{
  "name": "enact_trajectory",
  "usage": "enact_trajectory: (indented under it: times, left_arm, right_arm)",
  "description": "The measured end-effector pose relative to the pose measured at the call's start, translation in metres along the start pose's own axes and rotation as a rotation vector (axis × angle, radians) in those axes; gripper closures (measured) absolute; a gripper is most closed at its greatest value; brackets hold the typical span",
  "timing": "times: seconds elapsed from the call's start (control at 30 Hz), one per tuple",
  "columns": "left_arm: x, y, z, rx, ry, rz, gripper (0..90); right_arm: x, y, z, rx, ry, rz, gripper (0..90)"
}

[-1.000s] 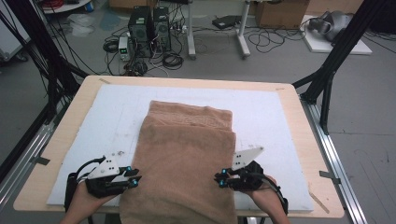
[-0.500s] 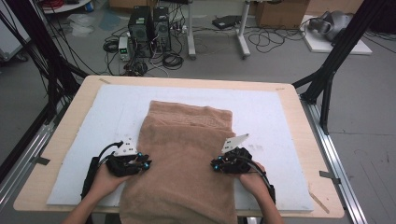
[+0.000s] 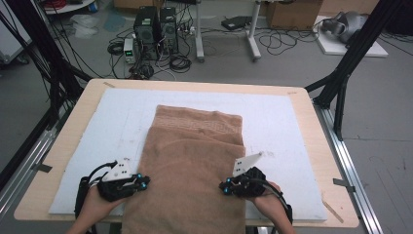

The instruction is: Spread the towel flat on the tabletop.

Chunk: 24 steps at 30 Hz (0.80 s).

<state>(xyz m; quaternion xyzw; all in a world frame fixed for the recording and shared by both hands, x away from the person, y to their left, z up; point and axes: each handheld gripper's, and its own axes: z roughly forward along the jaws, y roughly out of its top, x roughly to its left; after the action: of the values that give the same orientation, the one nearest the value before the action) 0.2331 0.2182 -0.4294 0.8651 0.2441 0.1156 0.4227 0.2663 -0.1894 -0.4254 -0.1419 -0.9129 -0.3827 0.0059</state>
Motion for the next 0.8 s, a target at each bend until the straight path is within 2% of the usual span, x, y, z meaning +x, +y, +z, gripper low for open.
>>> enact_trajectory:
  times: [0.03,0.07,0.17,0.27,0.3,0.33,0.43,0.5,0.53,0.6,0.63,0.67,0.8]
  left_arm:
    - [-0.004,0.0,-0.004,-0.008,-0.009,0.007,84.5]
    - [-0.005,0.0,-0.007,-0.017,-0.009,0.011,82.7]
    - [0.0,0.008,-0.007,-0.037,0.005,0.003,69.9]
    - [0.014,0.018,0.004,-0.048,0.032,-0.006,64.9]
    - [0.019,0.019,0.01,-0.04,0.055,-0.011,64.1]
    - [0.024,0.02,0.016,-0.029,0.072,-0.02,62.7]
    - [0.034,0.019,0.032,0.026,0.083,-0.029,60.9]
    - [0.036,0.015,0.04,0.053,0.052,-0.041,63.7]
    - [0.036,0.013,0.041,0.045,0.05,-0.033,68.2]
    - [0.035,0.011,0.041,0.029,0.034,-0.058,76.1]
    - [0.036,0.011,0.04,0.03,0.028,-0.055,82.4]
    - [0.036,0.011,0.039,0.03,0.024,-0.054,85.0]
    - [0.032,0.009,0.031,0.024,0.008,-0.047,86.7]
  right_arm:
    - [0.006,0.0,-0.003,-0.008,0.01,-0.013,84.5]
    - [0.01,0.001,-0.006,-0.021,0.014,-0.027,78.8]
    - [0.009,0.003,-0.019,-0.071,-0.033,-0.017,72.9]
    - [-0.009,0.005,-0.022,-0.051,-0.108,0.021,67.9]
    - [-0.016,0.005,-0.021,-0.041,-0.129,0.028,66.2]
    - [-0.023,0.004,-0.018,-0.028,-0.139,0.04,66.1]
    - [-0.04,0.0,-0.008,-0.01,-0.138,0.073,65.8]
    - [-0.044,-0.003,-0.001,0.014,-0.124,0.086,70.9]
    - [-0.044,-0.004,0.004,0.03,-0.116,0.085,73.8]
    - [-0.043,-0.007,0.006,0.001,-0.115,0.083,81.6]
    - [-0.044,-0.009,0.005,-0.005,-0.104,0.084,84.6]
    - [-0.044,-0.009,0.005,-0.01,-0.093,0.094,85.7]
    - [-0.037,-0.009,0.004,-0.006,-0.056,0.082,86.7]
